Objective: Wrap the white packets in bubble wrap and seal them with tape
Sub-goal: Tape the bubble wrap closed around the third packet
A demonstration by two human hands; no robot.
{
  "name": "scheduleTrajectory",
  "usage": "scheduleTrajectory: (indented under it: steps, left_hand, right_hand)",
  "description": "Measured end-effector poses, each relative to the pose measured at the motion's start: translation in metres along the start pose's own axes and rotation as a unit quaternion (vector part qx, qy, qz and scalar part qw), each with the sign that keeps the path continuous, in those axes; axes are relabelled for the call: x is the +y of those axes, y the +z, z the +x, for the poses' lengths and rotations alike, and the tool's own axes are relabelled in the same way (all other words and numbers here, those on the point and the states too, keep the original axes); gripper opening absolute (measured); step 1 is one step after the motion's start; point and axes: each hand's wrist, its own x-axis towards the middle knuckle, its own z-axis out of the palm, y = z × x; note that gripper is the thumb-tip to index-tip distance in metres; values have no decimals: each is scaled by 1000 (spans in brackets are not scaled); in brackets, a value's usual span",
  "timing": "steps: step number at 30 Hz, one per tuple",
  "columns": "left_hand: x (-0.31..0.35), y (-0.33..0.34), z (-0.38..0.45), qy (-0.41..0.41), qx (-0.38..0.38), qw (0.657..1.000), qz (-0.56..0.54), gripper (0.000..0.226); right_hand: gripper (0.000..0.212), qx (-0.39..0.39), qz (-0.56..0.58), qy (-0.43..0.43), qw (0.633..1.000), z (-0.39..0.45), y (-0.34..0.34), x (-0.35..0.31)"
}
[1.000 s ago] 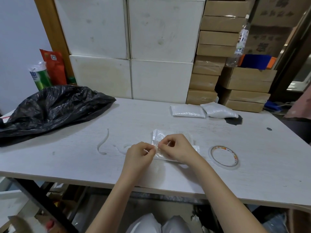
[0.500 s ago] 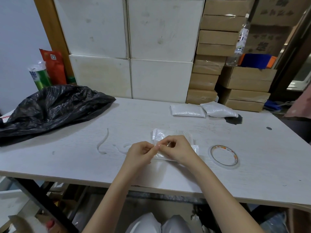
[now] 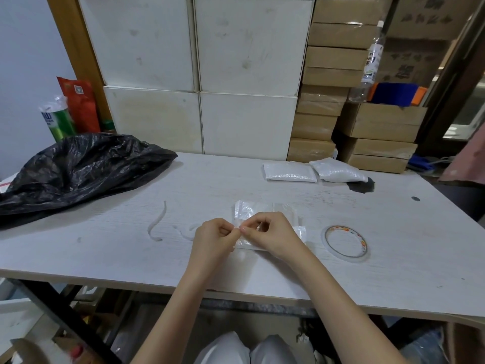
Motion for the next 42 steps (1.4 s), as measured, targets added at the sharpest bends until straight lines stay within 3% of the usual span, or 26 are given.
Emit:
scheduleTrajectory:
  steps: [3, 8, 15, 20, 27, 37, 42]
  left_hand:
    - [2, 3, 2, -2, 19, 1000, 9, 16]
    - [3, 5, 5, 10, -9, 999, 44, 45]
    - [-1, -10, 8, -22, -89, 993, -80, 14]
    - [-4, -14, 12, -36, -56, 996, -51, 14]
    - [-2, -9, 12, -12, -91, 995, 27, 22]
    - [-6, -20, 5, -24, -121, 988, -92, 13]
    - [-5, -19, 5, -4, -113, 989, -93, 7]
  right_hand:
    - [4, 0, -12, -6, 1000, 0, 1, 1]
    - [7, -3, -58, -4, 998, 2, 2, 0]
    - [8, -13, -61, -8, 998, 5, 0, -2]
    - [5, -4, -76, -10, 997, 5, 1, -4]
    - [10, -20, -108, -11, 994, 1, 0, -8]
    - [4, -21, -79, -14, 997, 2, -1, -5]
    - [6, -14, -59, -14, 998, 4, 0, -2]
